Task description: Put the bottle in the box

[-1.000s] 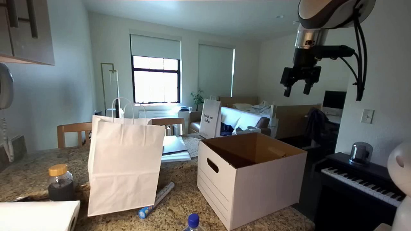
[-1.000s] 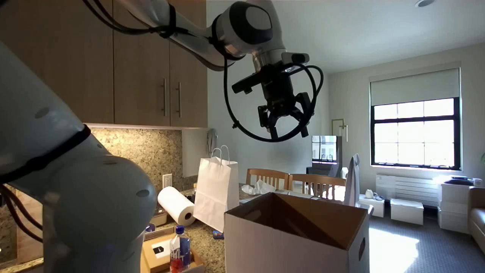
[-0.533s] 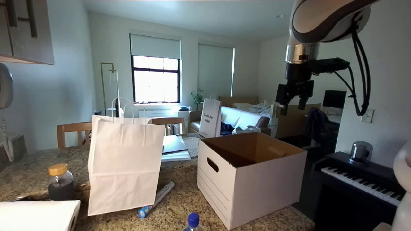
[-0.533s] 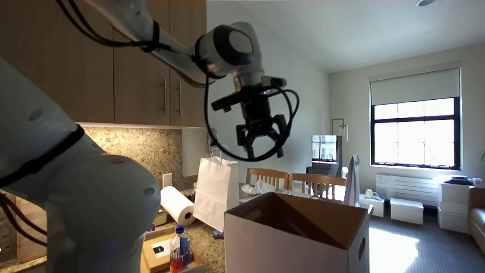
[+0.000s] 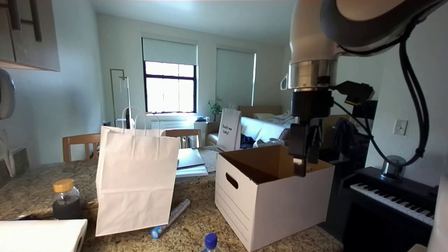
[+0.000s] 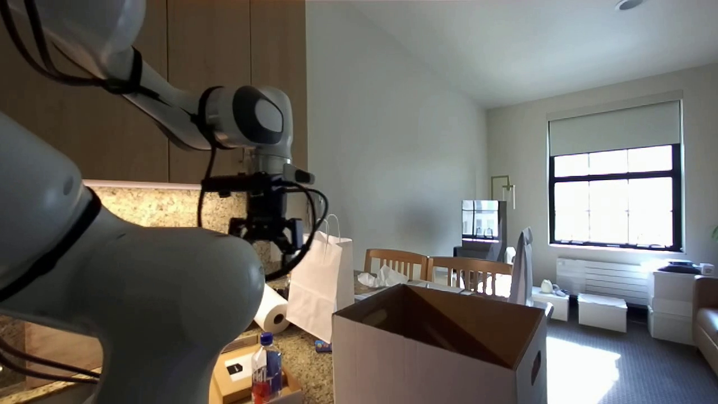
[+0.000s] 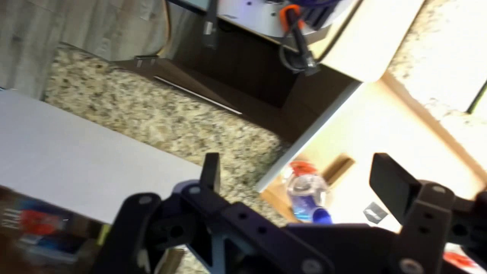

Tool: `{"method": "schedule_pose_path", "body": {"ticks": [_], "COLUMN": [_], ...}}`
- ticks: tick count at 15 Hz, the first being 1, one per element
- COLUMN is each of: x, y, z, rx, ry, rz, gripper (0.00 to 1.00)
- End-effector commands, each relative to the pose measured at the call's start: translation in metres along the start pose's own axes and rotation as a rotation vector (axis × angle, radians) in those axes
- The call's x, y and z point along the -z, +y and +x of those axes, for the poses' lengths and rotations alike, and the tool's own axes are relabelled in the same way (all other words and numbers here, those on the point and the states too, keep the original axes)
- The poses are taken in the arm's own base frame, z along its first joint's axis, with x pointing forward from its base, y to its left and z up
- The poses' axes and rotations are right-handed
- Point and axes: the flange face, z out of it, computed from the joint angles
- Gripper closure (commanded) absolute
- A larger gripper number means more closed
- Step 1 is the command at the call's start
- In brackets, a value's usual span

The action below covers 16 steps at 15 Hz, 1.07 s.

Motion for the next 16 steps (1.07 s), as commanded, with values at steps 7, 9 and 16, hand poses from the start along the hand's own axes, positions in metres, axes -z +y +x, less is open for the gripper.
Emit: {"method": "schedule_pose_path", "body": {"ticks": [7,9,16], "x": [-0.024,-0.038,-0.132], "y": [-0.152,-0.160,-0.153], "z": [0.014,0.026,0.056], "rx": [-0.005,-0.026,-0.065], "ry": [0.314,0.384,0.300], "rz": [0.012,-0.051,-0.264], "gripper": [0.00,0.00,0.00]}}
